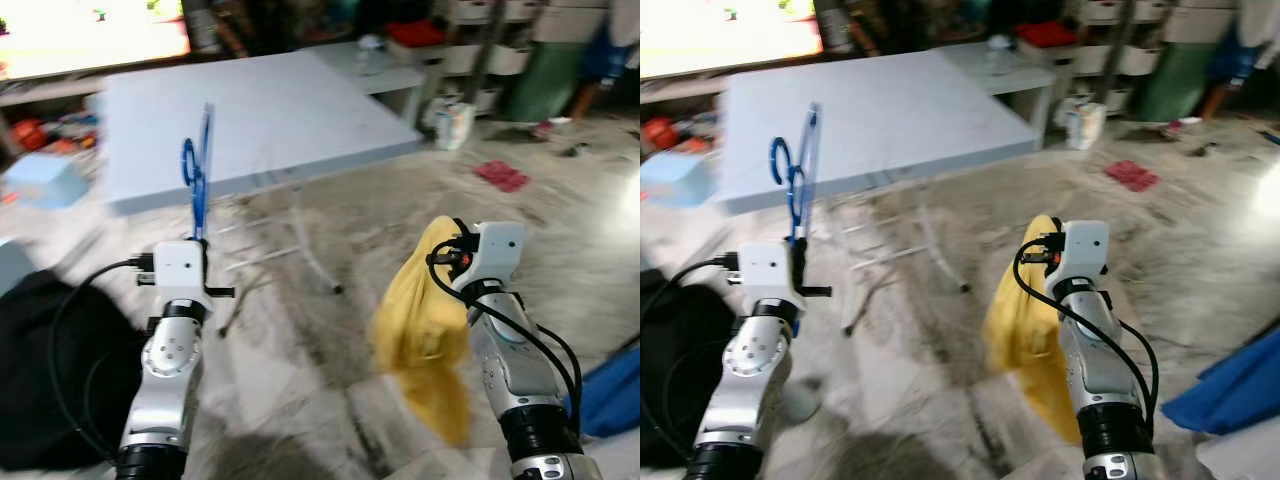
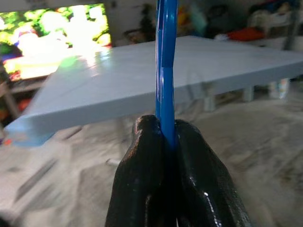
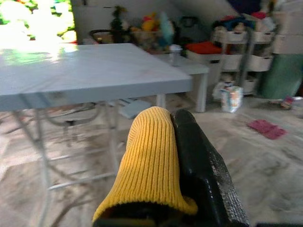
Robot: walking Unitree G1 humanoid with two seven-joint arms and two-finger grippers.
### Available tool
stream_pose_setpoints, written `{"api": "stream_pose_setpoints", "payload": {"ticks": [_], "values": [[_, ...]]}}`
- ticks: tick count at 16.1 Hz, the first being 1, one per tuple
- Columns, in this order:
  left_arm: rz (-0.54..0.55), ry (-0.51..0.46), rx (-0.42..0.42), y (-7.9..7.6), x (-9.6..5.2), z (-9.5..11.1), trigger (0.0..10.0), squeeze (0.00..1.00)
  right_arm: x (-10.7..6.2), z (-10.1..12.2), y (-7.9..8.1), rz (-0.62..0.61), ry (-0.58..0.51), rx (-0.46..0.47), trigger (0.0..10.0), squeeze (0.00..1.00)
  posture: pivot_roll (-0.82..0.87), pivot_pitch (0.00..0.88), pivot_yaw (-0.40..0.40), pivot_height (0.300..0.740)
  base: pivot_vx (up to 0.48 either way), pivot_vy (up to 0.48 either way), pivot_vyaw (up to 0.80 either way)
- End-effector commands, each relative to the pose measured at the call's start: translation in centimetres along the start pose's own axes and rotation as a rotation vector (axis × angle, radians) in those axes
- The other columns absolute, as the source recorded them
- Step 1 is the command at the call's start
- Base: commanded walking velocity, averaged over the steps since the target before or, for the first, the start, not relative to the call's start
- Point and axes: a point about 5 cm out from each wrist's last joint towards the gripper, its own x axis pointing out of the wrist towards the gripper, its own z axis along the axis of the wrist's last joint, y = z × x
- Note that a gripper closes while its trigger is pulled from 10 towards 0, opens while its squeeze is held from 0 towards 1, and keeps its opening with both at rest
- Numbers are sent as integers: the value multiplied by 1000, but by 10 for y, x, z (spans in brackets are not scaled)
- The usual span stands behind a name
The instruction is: Hang hanger
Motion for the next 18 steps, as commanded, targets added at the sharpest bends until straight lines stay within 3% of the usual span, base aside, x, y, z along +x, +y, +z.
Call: {"api": "stream_pose_setpoints", "payload": {"ticks": [1, 4, 9, 11, 18], "values": [[-12, 0, 4, -4, 0, -1, 10000, 0, 2, 10, -5, -19, -36, -5, 10000, 0, 33, 0, -14, 740, 390, 0, 0], [0, 20, 31, -1, -5, -9, 10000, 0, -3, 6, -5, -36, -36, -2, 10000, 0, 47, 0, -21, 740, 380, 0, 0], [76, 159, 60, 20, -39, -50, 10000, 0, -30, -24, -9, -66, 64, 1, 10000, 0, 98, 0, -45, 740, 0, 0, 0], [84, 179, 66, 24, -49, -58, 10000, 0, -37, -31, -10, -69, 87, -3, 10000, 0, 113, 0, -54, 740, 0, 0, 0], [74, 170, 11, 23, -37, -55, 10000, 0, -28, -29, -8, -80, 88, 11, 10000, 0, 96, 0, -46, 740, 0, 0, 0]]}}
